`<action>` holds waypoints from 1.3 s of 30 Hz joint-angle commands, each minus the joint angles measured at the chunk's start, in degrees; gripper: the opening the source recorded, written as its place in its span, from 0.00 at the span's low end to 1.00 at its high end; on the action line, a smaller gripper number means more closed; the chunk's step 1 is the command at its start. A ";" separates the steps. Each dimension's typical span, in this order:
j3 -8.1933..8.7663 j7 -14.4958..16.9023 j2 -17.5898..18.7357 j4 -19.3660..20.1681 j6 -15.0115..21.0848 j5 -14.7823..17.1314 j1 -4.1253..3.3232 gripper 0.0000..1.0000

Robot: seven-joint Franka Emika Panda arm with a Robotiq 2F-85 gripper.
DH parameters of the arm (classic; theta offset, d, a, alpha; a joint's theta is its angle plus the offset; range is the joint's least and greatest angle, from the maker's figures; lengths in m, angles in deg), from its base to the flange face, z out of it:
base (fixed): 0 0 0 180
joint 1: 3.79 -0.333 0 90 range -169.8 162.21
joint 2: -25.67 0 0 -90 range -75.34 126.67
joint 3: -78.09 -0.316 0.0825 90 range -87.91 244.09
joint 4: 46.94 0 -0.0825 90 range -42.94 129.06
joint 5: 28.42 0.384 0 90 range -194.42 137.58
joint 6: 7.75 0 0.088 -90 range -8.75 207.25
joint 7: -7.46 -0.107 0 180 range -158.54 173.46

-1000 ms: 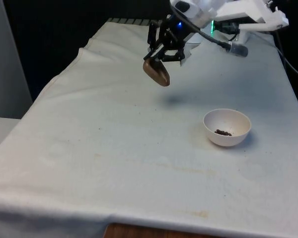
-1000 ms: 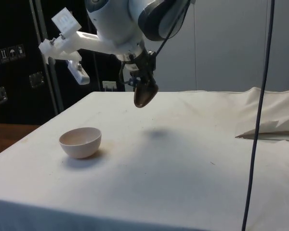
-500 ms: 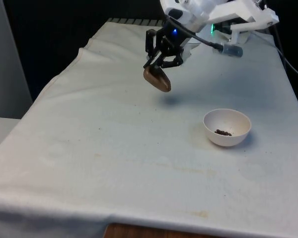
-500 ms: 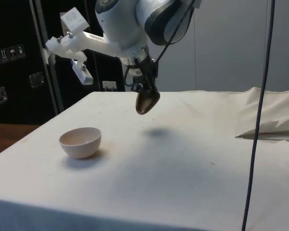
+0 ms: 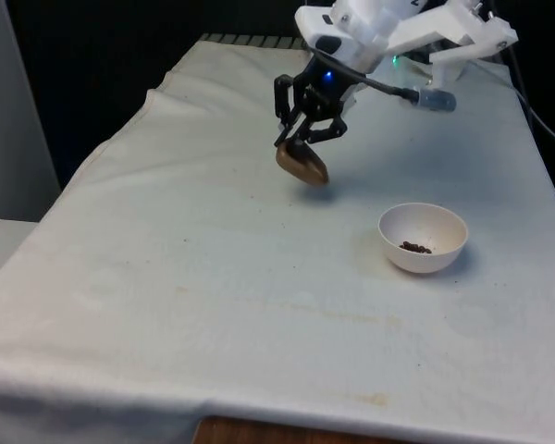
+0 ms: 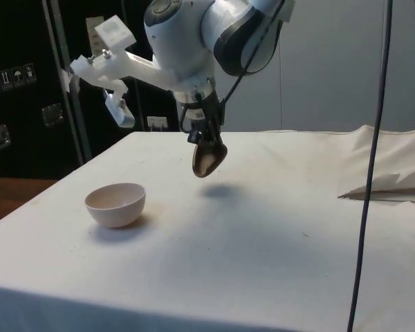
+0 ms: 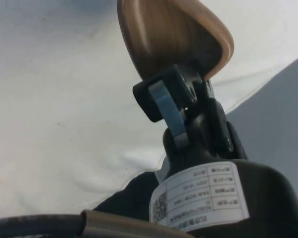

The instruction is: Pour the coffee beans from the cup into the bowl.

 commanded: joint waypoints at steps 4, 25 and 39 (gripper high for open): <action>0.06 1.55 0.69 0.57 3.21 0.52 0.46 0.00; 1.49 6.88 4.07 1.32 12.78 1.43 0.69 0.00; 2.58 10.03 4.81 1.60 16.10 3.38 0.57 0.55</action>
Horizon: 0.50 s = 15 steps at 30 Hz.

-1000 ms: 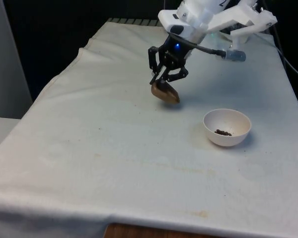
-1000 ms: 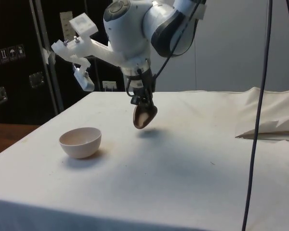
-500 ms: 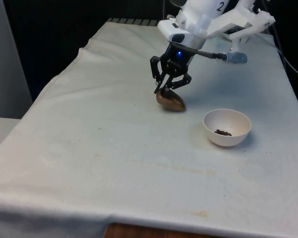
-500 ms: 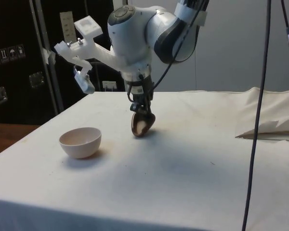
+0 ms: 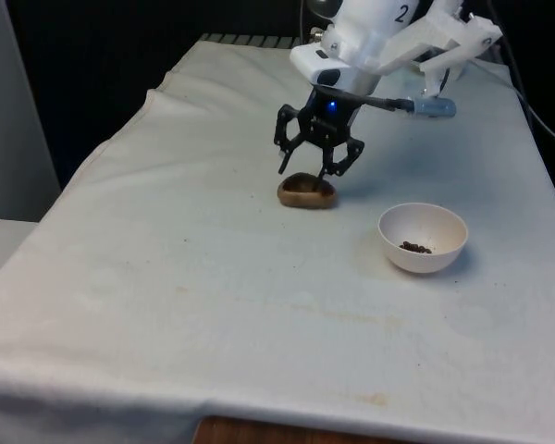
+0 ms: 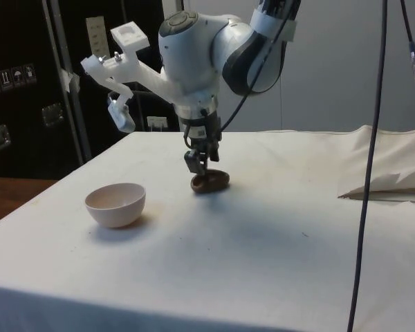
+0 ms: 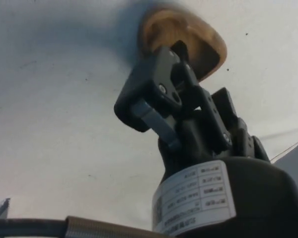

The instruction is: Pour the coffee beans from the cup into the bowl.

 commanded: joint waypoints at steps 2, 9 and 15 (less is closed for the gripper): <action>-0.29 0.80 0.11 0.34 1.09 0.69 0.57 0.66; -0.34 1.43 -1.03 0.80 0.63 0.97 0.57 1.00; -0.23 2.18 -2.86 1.72 0.29 1.09 0.40 1.00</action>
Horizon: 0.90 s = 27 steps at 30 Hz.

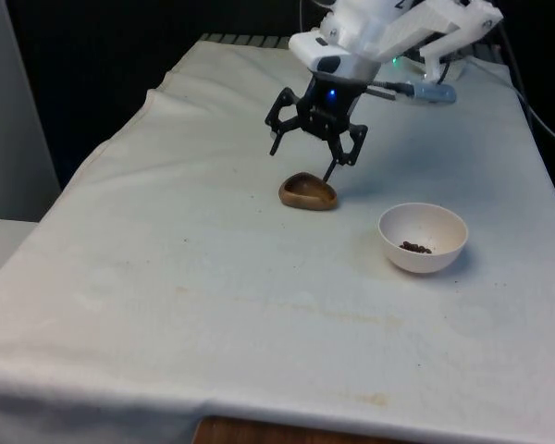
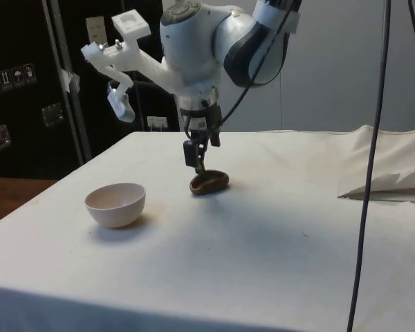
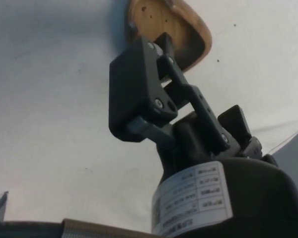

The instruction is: Pour the coffee beans from the cup into the bowl.

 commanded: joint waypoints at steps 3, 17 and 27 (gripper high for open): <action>-0.40 1.55 -2.12 1.60 0.29 1.09 0.40 1.00; 0.00 5.50 -4.30 2.35 0.52 4.81 0.00 1.00; -0.57 11.17 -5.16 4.01 3.61 10.94 0.57 1.00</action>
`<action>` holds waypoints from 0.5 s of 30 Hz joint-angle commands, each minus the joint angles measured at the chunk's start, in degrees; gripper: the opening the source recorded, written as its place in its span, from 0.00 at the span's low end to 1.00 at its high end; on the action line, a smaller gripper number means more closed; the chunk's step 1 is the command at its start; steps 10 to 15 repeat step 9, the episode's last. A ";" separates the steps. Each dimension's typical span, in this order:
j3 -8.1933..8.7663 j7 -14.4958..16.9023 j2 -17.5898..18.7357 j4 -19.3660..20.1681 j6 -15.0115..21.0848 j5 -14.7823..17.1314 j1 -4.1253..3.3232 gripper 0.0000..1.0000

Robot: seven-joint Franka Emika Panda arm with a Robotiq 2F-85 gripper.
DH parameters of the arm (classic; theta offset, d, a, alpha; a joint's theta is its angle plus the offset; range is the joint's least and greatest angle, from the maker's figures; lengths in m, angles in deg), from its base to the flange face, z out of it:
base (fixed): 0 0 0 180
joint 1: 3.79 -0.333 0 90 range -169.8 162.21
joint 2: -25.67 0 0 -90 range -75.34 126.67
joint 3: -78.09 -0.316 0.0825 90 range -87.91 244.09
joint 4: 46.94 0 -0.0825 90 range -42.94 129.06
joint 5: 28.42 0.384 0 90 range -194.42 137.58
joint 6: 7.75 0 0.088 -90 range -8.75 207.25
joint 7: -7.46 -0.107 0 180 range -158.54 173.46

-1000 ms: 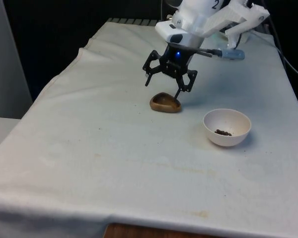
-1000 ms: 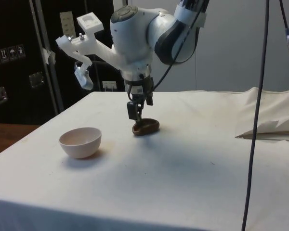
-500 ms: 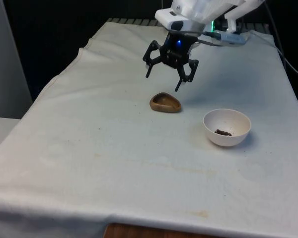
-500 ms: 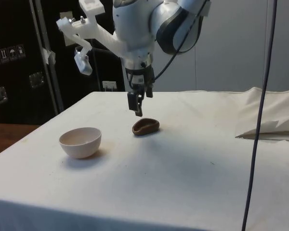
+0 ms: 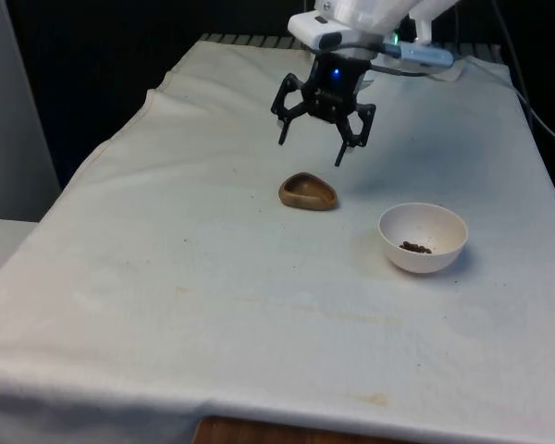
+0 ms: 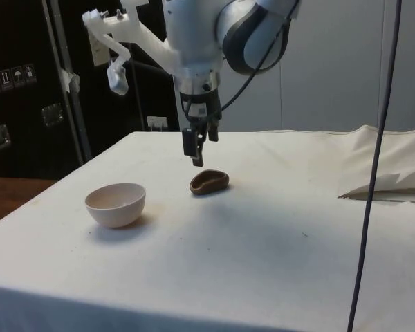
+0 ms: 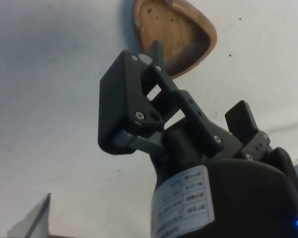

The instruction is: Pour the coffee beans from the cup into the bowl.

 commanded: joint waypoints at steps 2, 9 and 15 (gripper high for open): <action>-0.57 1.83 -0.29 0.80 1.26 2.01 0.52 1.00; -0.57 4.81 -0.63 1.15 2.06 5.10 0.63 1.00; -0.57 4.81 -0.63 1.15 2.06 5.10 0.63 1.00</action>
